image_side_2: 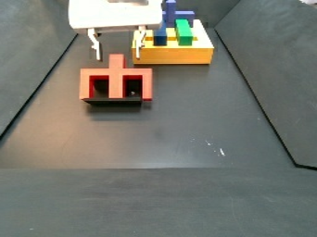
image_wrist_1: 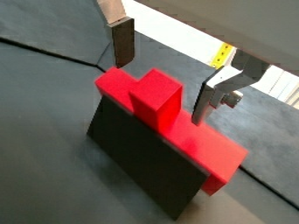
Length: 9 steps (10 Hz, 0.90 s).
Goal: Pick up the red object. Move up. Place the red object on the fixture. Regrasp the red object. Move to above the board. Insert the red object.
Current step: Regrasp the red object.
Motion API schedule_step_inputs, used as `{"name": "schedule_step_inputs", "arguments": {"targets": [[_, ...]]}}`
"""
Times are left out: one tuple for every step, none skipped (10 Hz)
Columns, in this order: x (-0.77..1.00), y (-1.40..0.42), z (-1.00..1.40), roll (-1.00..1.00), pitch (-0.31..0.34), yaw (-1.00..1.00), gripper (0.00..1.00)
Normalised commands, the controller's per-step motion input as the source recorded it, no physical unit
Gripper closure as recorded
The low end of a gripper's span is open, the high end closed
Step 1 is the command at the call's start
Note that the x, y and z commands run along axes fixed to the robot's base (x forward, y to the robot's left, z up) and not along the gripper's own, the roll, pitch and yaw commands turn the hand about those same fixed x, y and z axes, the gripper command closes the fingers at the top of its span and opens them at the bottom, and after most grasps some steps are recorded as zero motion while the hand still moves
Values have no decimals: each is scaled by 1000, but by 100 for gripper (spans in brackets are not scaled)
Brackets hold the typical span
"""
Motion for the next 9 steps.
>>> {"name": "schedule_step_inputs", "arguments": {"targets": [[80, 0, -251, 54, 0, -97, 0], [49, 6, -183, 0, 0, -94, 0], [69, 9, -49, 0, 0, -43, 0], [0, 0, 0, 46, 0, 0, 0], [0, 0, 0, 0, 0, 0, 0], [0, 0, 0, 0, 0, 0, 100], [0, 0, 0, 0, 0, 0, 100], [0, 0, 0, 0, 0, 0, 100], [0, 0, 0, 0, 0, 0, 100]]}}
